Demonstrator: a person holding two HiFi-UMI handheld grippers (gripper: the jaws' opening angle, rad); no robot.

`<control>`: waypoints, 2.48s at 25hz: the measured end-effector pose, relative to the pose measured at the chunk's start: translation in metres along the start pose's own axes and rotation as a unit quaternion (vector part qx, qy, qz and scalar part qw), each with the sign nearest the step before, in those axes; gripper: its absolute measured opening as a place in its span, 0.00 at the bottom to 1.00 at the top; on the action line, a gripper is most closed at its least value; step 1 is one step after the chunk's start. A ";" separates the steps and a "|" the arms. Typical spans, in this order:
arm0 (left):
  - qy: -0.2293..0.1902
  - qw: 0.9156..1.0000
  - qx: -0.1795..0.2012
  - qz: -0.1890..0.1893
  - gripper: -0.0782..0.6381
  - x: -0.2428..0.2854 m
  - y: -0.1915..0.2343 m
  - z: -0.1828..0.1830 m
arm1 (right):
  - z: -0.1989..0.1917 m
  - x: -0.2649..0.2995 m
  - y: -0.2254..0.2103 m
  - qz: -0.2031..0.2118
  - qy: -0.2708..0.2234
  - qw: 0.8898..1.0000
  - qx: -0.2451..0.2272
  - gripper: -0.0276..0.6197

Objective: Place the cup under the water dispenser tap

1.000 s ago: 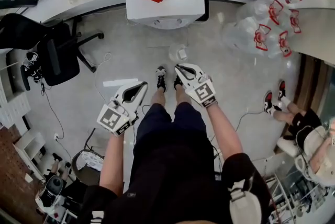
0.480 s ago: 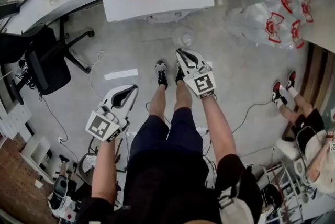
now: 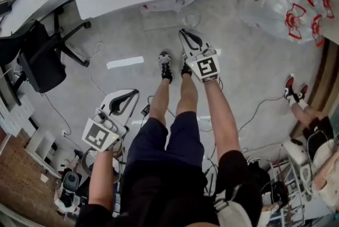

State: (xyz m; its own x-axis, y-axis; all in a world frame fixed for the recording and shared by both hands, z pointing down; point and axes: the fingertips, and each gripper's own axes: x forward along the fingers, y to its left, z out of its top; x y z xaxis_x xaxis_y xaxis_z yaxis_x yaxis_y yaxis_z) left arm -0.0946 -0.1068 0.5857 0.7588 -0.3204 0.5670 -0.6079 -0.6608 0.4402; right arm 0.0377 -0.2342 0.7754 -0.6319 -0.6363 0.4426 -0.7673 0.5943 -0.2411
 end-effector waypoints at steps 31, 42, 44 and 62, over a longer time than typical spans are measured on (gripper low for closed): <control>0.017 1.000 0.009 -0.011 0.11 0.034 -0.007 -0.049 | -0.036 0.092 -0.028 0.043 -0.062 0.997 -0.008 0.05; 0.009 1.000 0.003 -0.021 0.11 0.041 -0.009 -0.043 | -0.038 0.089 -0.022 0.035 -0.046 0.998 -0.030 0.20; 0.012 1.000 0.002 -0.021 0.11 0.041 -0.009 -0.044 | -0.039 0.086 -0.024 0.025 -0.042 0.999 -0.022 0.21; 0.014 0.999 -0.013 -0.027 0.11 0.045 -0.007 -0.054 | -0.041 0.083 -0.021 0.101 -0.018 0.995 -0.022 0.22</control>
State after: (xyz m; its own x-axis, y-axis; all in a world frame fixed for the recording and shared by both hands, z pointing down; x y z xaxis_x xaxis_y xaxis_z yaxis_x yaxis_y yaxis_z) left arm -0.0687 -0.0796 0.6453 0.7844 -0.2642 0.5612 -0.5716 -0.6592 0.4886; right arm 0.0061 -0.2793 0.8529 -0.7766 -0.5183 0.3582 -0.6195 0.7318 -0.2842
